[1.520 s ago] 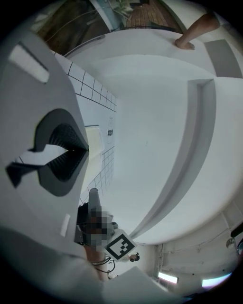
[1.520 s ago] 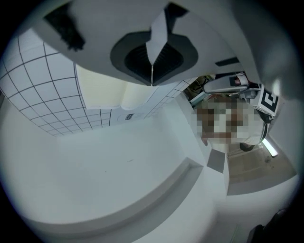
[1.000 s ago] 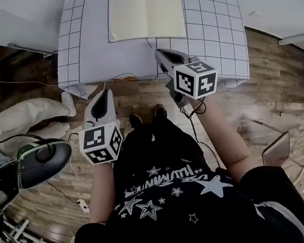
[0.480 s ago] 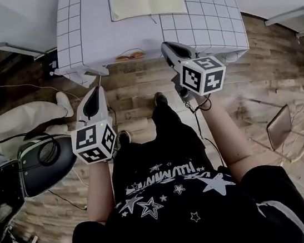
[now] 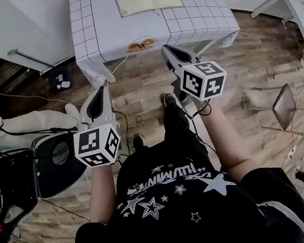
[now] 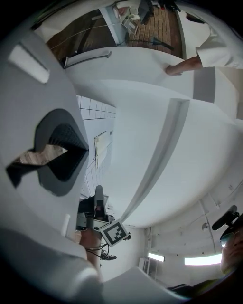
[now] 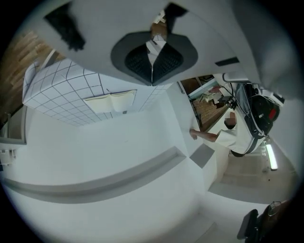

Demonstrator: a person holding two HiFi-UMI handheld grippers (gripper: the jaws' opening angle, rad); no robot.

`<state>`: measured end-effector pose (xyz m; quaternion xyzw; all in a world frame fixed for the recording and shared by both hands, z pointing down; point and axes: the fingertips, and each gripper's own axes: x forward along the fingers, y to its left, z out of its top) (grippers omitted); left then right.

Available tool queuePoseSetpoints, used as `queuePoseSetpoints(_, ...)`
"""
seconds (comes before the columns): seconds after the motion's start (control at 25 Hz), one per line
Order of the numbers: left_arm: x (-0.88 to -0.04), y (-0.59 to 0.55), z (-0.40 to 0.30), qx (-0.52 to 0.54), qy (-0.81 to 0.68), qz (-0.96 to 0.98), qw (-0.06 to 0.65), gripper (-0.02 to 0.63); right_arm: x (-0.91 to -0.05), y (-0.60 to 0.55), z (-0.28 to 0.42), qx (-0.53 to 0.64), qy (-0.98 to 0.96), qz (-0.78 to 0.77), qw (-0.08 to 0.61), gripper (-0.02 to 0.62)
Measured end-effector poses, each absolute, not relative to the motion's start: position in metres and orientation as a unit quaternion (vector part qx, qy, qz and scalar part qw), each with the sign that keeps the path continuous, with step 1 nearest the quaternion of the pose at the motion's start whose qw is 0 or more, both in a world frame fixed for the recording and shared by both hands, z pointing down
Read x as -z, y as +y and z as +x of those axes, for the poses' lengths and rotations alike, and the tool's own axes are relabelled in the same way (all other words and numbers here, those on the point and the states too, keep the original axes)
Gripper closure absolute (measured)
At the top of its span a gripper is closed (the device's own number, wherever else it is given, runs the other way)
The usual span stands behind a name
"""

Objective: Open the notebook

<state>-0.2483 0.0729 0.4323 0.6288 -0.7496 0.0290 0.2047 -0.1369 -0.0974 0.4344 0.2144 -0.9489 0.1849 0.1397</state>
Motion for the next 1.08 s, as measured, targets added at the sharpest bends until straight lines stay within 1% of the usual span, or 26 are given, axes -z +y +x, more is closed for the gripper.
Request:
queuePoseSetpoints(0.36, -0.381, 0.094, -0.256, 0.003, -0.708, 0.691, 0.144, 0.597, -0.397, -0.036, -0.118, -0.152, -0.942, 0.277, 0.111, 0.58)
queuePoseSetpoints(0.68, -0.369, 0.106, -0.239, 0.014, -0.678, 0.722, 0.133, 0.597, -0.386, 0.003, -0.087, -0.141, -0.935, 0.307, 0.112, 0.58)
queuePoseSetpoints(1.08, -0.353, 0.106, -0.22, 0.019, -0.665, 0.738, 0.118, 0.597, -0.368, 0.016, -0.061, -0.129, -0.932, 0.324, 0.097, 0.58)
